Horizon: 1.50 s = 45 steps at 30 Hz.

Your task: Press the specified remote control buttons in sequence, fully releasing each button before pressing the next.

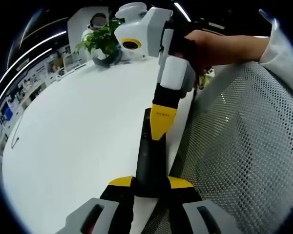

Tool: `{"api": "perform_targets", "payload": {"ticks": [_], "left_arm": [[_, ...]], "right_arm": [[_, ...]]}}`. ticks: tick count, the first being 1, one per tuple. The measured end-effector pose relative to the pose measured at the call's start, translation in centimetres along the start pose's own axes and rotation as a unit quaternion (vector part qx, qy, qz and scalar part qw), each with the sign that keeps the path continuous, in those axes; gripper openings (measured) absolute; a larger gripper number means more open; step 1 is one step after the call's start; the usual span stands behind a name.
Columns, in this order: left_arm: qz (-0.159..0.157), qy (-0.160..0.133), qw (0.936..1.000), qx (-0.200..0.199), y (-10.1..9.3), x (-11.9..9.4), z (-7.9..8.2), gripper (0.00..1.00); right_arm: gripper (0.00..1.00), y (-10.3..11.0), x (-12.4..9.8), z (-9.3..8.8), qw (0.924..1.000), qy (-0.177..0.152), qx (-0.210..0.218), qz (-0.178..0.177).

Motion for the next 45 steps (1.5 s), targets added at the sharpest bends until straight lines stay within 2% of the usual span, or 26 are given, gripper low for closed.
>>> {"api": "perform_targets", "payload": {"ticks": [6, 11, 13, 20, 30, 34, 45], "left_arm": [[-0.003, -0.001, 1.0, -0.001, -0.02, 0.09, 0.09, 0.24], [-0.005, -0.005, 1.0, -0.001, -0.08, 0.1, 0.09, 0.25], [-0.007, -0.011, 0.9999, 0.001, -0.08, 0.12, 0.03, 0.25], [-0.008, -0.013, 0.9999, 0.001, 0.0, 0.2, 0.05, 0.25], [-0.01, -0.017, 0.9998, 0.001, 0.03, 0.21, 0.03, 0.25], [-0.01, -0.017, 0.9998, 0.001, 0.02, 0.21, 0.04, 0.25], [-0.01, -0.018, 0.9998, 0.003, 0.02, 0.2, 0.05, 0.25]], "right_arm": [[0.0, 0.09, 0.32, 0.02, 1.0, 0.005, -0.006, 0.003], [0.0, 0.02, 0.35, 0.33, 1.0, -0.004, -0.009, 0.002], [0.0, -0.27, 0.5, 0.25, 0.9998, 0.001, -0.016, -0.009], [0.0, -0.03, 0.58, 0.14, 0.9998, 0.007, -0.017, -0.001], [0.0, -0.31, 0.57, 0.14, 0.9999, -0.001, 0.009, 0.007], [0.0, -0.54, 0.61, 0.16, 0.9994, -0.003, 0.031, 0.014], [0.0, -0.34, 0.59, 0.22, 0.9998, 0.001, 0.011, 0.016]]}}
Point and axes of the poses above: the point that each gripper's makers call its tool centre point, and the gripper's own axes: x roughly forward along the fingers, y roughly to its left, z roughly out of its top, the point moved 5 cm from there along -x, roughly backward along the fingers, and after that the axes turned 11 degrees about -x, right-handed, at the moved point
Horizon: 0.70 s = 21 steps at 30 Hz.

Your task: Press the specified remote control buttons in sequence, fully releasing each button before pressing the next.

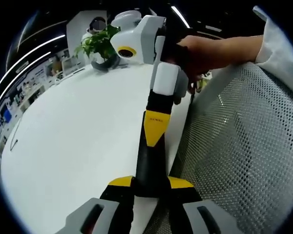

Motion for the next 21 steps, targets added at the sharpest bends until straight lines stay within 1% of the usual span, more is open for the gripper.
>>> {"api": "perform_targets", "payload": {"ticks": [7, 10, 12, 14, 16, 21], "left_arm": [[0.0, -0.001, 1.0, 0.0, 0.0, -0.01, -0.02, 0.25], [0.0, -0.001, 1.0, 0.0, 0.0, 0.0, -0.02, 0.25], [-0.001, -0.002, 1.0, 0.0, -0.01, -0.01, -0.02, 0.25], [-0.001, -0.002, 1.0, 0.0, -0.01, -0.01, -0.01, 0.25], [-0.001, -0.002, 1.0, 0.0, -0.01, -0.01, -0.01, 0.25], [-0.002, -0.003, 1.0, 0.0, 0.01, 0.0, -0.04, 0.25]], "right_arm": [[0.0, 0.17, -0.02, 0.06, 0.9998, 0.005, -0.018, -0.006], [0.0, 0.14, -0.09, 0.34, 0.9999, -0.01, -0.003, 0.006], [0.0, 0.32, -0.13, 0.6, 0.9997, -0.02, -0.007, 0.011], [0.0, 0.63, -0.04, 0.64, 0.9995, -0.021, -0.009, 0.02], [0.0, 0.83, 0.18, 0.6, 0.9995, -0.018, -0.012, 0.025], [0.0, 0.84, 0.84, 0.08, 0.9995, 0.007, -0.029, 0.014]]}}
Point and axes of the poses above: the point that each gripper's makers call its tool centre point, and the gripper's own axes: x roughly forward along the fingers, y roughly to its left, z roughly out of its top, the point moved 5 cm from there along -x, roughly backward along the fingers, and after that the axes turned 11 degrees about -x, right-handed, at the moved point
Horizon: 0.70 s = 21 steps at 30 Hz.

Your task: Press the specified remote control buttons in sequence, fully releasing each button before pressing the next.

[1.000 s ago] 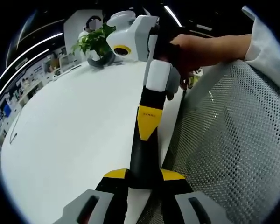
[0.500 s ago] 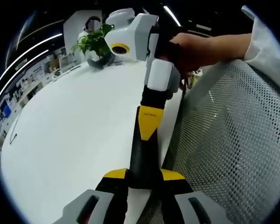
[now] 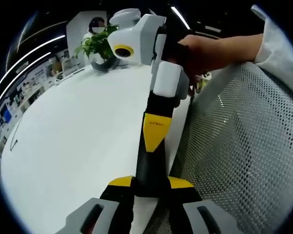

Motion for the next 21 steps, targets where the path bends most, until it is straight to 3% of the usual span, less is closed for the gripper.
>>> {"api": "perform_targets", "payload": {"ticks": [21], "left_arm": [[0.0, 0.0, 1.0, 0.0, -0.04, -0.05, -0.02, 0.25]], "right_arm": [[0.0, -0.14, -0.07, 0.0, 0.9998, -0.009, 0.019, -0.005]]}}
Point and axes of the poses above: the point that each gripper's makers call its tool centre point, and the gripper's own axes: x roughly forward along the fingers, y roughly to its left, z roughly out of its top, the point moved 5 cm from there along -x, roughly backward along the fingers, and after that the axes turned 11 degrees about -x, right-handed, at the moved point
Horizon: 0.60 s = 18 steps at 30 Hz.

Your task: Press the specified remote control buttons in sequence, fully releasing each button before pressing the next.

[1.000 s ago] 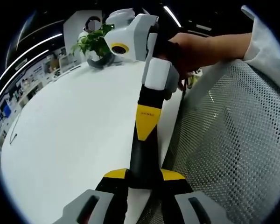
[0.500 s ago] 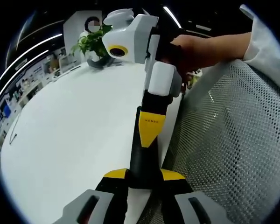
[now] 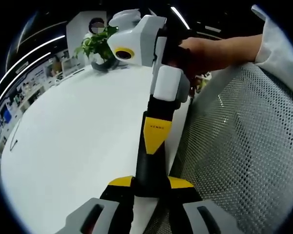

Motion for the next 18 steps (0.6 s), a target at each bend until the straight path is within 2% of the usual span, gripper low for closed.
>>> {"api": "perform_targets", "payload": {"ticks": [18], "left_arm": [[0.003, 0.006, 1.0, -0.003, -0.01, 0.03, 0.1, 0.25]], "right_arm": [[0.0, 0.1, -0.01, 0.08, 0.9999, -0.005, -0.011, -0.006]]}}
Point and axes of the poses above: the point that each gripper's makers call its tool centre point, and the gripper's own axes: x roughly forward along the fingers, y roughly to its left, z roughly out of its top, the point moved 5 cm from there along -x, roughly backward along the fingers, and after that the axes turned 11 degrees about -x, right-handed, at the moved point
